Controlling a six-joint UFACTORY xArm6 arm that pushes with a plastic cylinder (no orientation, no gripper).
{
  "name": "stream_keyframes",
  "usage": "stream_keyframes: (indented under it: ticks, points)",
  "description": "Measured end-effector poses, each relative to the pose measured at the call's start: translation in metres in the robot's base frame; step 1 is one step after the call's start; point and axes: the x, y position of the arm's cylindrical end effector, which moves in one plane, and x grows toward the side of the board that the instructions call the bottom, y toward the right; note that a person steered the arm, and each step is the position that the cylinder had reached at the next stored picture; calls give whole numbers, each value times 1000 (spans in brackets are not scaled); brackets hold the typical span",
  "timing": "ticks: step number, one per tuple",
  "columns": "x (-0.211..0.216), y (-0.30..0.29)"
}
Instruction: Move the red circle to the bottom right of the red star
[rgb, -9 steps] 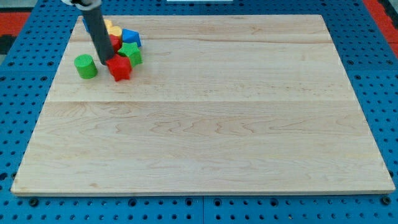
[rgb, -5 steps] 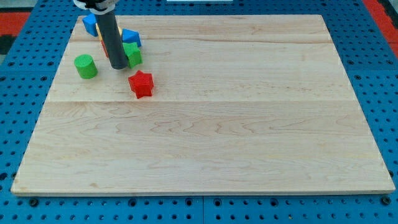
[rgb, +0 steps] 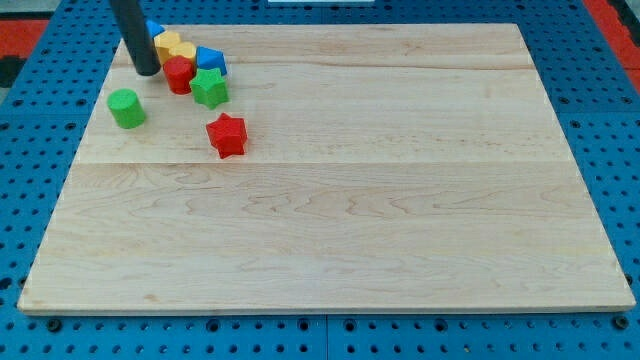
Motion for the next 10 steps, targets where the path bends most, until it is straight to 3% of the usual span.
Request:
stream_keyframes:
  ticks: [2,5,6,7,8,10]
  points:
    - [5,63]
    - [90,106]
    - [96,112]
    - [68,125]
    - [62,172]
    - [96,178]
